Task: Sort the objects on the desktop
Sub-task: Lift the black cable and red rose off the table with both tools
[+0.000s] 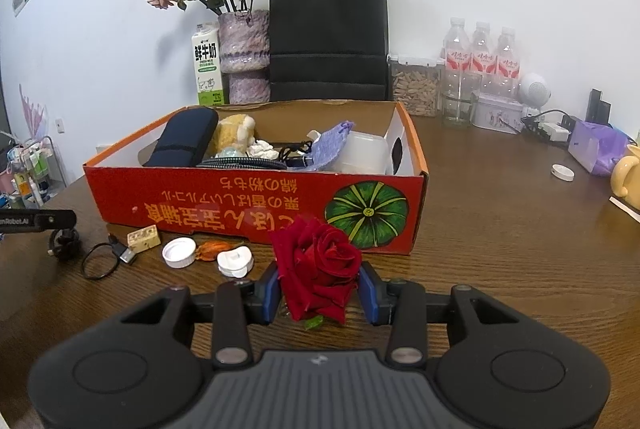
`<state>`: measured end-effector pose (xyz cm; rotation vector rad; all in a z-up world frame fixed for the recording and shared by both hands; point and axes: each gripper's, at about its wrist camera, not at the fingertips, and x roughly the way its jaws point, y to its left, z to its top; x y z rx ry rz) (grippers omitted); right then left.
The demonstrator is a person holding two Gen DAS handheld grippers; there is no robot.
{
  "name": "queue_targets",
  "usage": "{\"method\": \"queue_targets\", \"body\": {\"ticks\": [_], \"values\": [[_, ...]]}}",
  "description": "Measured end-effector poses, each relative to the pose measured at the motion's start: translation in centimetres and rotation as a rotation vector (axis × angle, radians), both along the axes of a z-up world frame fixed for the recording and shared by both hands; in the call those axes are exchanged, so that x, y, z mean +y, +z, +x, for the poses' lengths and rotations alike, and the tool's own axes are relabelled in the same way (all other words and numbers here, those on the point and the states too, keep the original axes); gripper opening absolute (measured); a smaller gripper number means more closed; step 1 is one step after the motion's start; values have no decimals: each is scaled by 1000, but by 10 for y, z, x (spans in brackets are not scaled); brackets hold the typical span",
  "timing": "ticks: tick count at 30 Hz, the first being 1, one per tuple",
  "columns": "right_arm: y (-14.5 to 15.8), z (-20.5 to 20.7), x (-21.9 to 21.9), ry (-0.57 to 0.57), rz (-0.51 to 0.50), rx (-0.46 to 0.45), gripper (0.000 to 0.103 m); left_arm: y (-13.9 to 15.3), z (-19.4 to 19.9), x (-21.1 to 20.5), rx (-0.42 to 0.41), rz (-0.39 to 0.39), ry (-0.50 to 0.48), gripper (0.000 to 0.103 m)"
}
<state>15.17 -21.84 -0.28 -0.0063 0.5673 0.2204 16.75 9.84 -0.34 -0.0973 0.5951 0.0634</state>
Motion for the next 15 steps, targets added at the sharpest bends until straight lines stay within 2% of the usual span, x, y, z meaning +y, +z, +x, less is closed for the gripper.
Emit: {"method": "queue_targets", "body": {"ticks": [2, 6, 7, 9, 15], "values": [[-1, 1, 0, 3, -2, 2, 39, -4, 4, -4, 24, 17, 4, 76], [-2, 1, 0, 1, -3, 7, 39, -14, 6, -11, 67, 46, -1, 79], [-2, 2, -1, -1, -3, 8, 39, -15, 4, -13, 59, 65, -3, 75], [-2, 2, -2, -2, -2, 10, 39, -16, -1, -14, 43, 74, -11, 55], [-2, 0, -1, 5, 1, 7, 39, -15, -11, -11, 33, 47, -17, 52]]}}
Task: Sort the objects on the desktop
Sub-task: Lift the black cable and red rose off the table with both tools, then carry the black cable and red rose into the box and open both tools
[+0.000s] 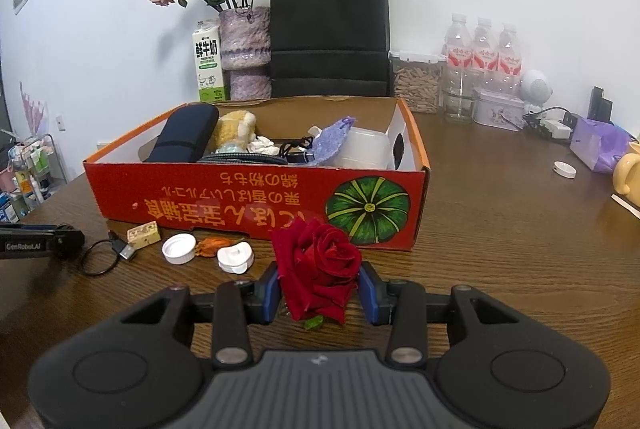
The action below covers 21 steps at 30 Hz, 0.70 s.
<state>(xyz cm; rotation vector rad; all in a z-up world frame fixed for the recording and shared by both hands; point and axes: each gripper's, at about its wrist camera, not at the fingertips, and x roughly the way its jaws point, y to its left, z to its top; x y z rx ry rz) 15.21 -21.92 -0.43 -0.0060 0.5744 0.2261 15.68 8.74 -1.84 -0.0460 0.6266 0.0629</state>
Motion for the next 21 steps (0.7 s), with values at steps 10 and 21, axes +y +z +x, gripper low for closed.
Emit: {"method": "queue_targets", "body": {"ticks": [10, 21], "values": [[16, -4, -2, -10, 2, -53, 39, 43, -11, -5, -150, -2, -26, 52], [67, 40, 11, 8, -2, -186, 39, 86, 47, -55, -290, -49, -141, 52]]}}
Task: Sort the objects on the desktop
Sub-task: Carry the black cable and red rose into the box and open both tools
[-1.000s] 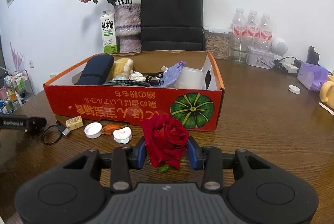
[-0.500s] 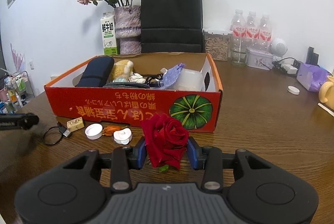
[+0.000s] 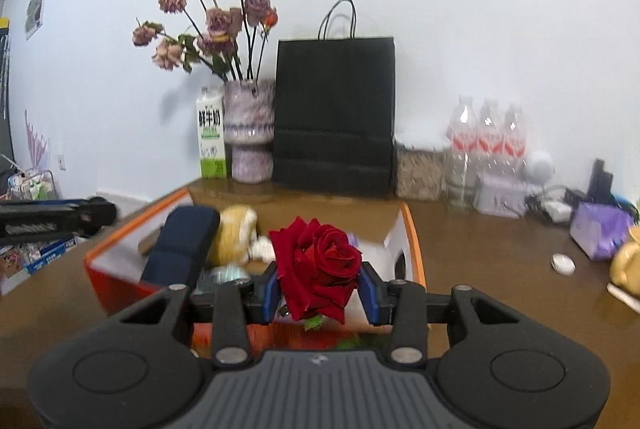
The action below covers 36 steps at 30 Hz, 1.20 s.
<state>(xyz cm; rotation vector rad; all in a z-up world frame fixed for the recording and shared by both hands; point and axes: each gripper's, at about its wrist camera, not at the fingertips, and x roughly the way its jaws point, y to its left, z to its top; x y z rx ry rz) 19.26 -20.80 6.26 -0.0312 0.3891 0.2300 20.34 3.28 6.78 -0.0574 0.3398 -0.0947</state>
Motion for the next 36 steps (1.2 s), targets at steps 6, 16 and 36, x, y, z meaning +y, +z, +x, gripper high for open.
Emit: {"method": "queue_targets", "body": {"ticks": [6, 16, 36], "values": [[9, 51, 14, 16, 7, -16, 39, 2, 62, -34, 0, 28, -22, 52], [-22, 119, 19, 22, 44, 51, 39, -33, 118, -57, 61, 84, 24, 53], [-23, 100, 7, -51, 69, 0, 102, -26, 94, -52, -46, 101, 127, 103]]}}
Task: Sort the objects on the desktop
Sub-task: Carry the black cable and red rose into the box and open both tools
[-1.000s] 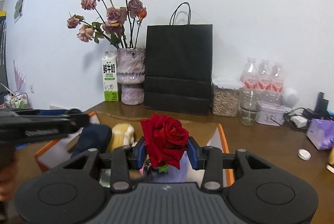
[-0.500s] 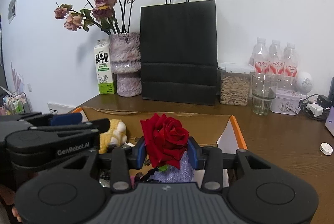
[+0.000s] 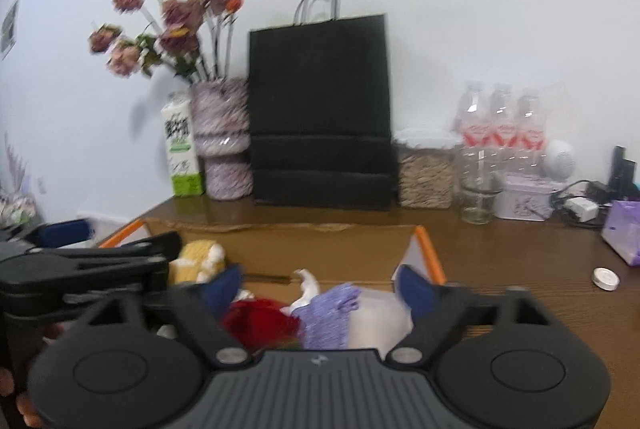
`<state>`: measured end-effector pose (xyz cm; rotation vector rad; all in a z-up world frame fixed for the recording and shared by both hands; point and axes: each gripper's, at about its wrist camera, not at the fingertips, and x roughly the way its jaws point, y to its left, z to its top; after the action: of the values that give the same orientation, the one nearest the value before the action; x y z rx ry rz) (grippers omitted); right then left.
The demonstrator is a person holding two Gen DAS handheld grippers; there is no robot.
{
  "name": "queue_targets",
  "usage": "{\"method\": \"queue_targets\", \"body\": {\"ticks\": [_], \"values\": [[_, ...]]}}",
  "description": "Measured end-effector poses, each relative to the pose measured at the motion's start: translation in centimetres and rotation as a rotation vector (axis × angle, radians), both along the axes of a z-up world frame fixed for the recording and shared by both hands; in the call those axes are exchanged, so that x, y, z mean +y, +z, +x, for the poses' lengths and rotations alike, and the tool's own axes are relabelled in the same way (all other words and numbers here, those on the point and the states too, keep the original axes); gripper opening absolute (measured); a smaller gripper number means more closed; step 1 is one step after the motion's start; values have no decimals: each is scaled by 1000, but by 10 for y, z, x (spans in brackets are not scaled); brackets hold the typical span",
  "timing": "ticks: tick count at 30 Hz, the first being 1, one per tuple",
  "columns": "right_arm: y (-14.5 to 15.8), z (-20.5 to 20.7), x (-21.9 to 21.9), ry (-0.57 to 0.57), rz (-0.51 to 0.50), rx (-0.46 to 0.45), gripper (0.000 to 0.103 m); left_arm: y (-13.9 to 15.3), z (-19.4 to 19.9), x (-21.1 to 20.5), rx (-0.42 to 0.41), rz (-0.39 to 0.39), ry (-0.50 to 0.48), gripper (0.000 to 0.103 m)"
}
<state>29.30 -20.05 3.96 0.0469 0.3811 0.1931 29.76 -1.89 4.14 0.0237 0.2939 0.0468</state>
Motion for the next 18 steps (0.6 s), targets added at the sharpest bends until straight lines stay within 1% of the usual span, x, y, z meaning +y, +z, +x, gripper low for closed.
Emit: {"method": "queue_targets", "body": {"ticks": [2, 6, 13, 18], "values": [[4, -6, -6, 5, 27, -13, 103, 5, -6, 3, -16, -12, -1, 103], [11, -15, -9, 6, 51, -43, 103, 11, -17, 2, -54, -2, -9, 103], [12, -26, -9, 0, 30, -54, 103, 12, -29, -1, -68, 1, -27, 103], [12, -33, -9, -3, 26, -63, 103, 12, -41, 0, -96, 13, -30, 103]]}}
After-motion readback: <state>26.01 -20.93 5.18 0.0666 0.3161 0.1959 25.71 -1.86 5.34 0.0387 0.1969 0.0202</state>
